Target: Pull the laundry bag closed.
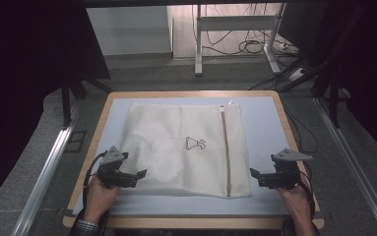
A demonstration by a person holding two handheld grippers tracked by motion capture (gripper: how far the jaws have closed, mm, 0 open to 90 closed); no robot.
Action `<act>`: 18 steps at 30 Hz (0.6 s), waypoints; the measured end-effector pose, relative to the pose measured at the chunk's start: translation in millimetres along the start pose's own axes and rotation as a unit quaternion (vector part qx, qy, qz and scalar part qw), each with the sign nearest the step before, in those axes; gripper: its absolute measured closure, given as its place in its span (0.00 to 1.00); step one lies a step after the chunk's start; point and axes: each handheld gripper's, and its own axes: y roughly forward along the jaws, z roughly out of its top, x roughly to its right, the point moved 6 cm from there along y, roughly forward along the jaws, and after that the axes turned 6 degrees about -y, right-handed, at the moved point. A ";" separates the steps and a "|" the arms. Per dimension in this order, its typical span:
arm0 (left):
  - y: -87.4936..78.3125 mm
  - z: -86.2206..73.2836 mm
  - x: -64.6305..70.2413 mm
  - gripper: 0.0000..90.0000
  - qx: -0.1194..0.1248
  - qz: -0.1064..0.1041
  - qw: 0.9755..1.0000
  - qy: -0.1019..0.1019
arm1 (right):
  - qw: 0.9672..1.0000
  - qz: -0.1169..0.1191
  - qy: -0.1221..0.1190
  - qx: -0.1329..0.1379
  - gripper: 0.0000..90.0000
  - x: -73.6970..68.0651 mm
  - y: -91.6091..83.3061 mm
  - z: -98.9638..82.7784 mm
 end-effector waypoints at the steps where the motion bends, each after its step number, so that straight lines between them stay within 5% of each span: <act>1: 0.0 0.0 0.0 0.01 0.000 0.000 1.000 0.000 | 1.000 0.000 0.000 0.000 0.03 0.0 0.0 0.0; 2: 1.3 0.7 3.3 0.01 -0.001 0.003 1.000 0.011 | 1.000 0.016 0.020 -0.003 0.03 2.9 0.0 -4.4; 5: 1.0 2.6 6.7 0.00 0.006 0.006 1.000 0.025 | 0.999 0.023 0.023 0.000 0.03 1.4 -1.1 -4.5; 8: 2.0 2.3 10.9 0.00 0.006 0.008 0.999 0.052 | 1.000 0.027 0.000 0.002 0.02 -5.3 -1.1 -2.3; 10: 3.5 2.5 11.8 0.00 0.003 0.004 0.999 0.050 | 0.999 0.022 -0.028 -0.013 0.01 -11.0 2.8 -2.8; 18: 7.8 1.6 9.1 0.00 -0.010 0.011 0.999 0.044 | 0.998 0.036 -0.044 -0.019 0.01 -14.3 6.7 -4.4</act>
